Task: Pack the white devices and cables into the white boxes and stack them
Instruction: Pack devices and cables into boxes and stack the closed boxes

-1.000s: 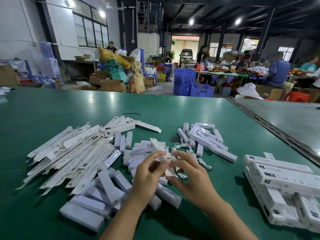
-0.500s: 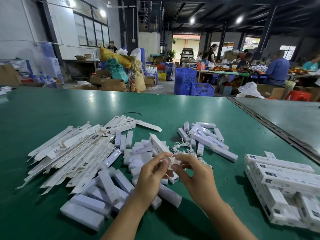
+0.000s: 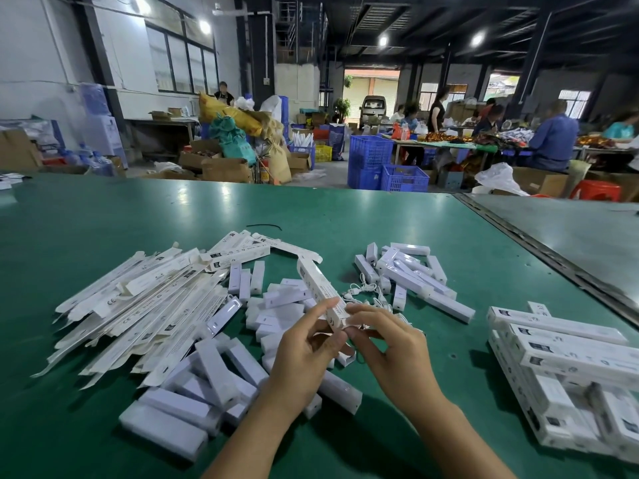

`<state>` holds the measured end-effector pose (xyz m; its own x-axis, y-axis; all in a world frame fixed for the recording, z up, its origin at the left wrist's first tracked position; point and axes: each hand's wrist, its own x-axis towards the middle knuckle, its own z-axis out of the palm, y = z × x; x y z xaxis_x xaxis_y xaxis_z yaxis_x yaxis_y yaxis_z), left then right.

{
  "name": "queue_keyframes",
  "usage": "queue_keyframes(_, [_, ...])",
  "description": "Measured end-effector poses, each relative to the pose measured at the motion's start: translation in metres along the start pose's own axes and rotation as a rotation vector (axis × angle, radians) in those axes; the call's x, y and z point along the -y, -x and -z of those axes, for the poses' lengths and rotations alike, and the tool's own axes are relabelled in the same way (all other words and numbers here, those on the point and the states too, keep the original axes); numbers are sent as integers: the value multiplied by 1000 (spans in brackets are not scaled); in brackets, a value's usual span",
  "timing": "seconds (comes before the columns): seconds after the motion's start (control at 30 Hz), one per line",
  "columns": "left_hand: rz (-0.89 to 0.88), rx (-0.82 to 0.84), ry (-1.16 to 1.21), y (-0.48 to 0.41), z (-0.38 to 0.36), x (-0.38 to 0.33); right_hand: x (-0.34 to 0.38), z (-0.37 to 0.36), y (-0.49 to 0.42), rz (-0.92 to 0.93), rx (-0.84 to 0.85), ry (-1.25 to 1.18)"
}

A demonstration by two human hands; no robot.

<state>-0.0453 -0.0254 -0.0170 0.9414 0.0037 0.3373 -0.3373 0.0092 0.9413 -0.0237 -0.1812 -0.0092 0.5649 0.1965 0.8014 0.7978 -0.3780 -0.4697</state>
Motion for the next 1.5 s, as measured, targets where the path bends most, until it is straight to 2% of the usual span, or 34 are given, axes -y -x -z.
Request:
queue_keyframes(0.23, [-19, 38, -63, 1, 1, 2, 5, 4, -3, 0, 30, -3])
queue_keyframes(0.4, [-19, 70, -95, 1, 2, 6, 7, 7, -3, -214, 38, -100])
queue_keyframes(0.63, [-18, 93, -18, 2, 2, 0, 7, 10, -5, -236, 33, -180])
queue_keyframes(0.7, [5, 45, 124, 1, 1, -4, 5, 11, -3, -208, 99, -112])
queue_keyframes(0.87, [180, -40, 740, -7, 9, -11, -5, 14, -1, -199, 231, 137])
queue_keyframes(0.97, [282, -107, 921, -12, 17, -8, -12, 20, -4, -252, 289, 301])
queue_keyframes(1.03, [291, -151, 962, -14, 21, -8, -13, 22, -5, -260, 311, 285])
queue_keyframes(1.13, [253, -126, 888, -13, 25, -6, -11, 22, -4, -287, 268, 147])
queue_keyframes(1.27, [243, -51, 587, -6, 14, -4, -4, 15, -3, -347, 272, -25])
queue_keyframes(1.37, [240, -155, 437, -3, 1, -3, -3, 11, -2, -342, 366, -84])
queue_keyframes(1.43, [212, -266, 436, -5, 0, -3, -4, 12, -1, -355, 485, -104])
queue_keyframes(1.5, [188, -361, 455, -9, 6, -4, -9, 13, 1, -383, 639, 4])
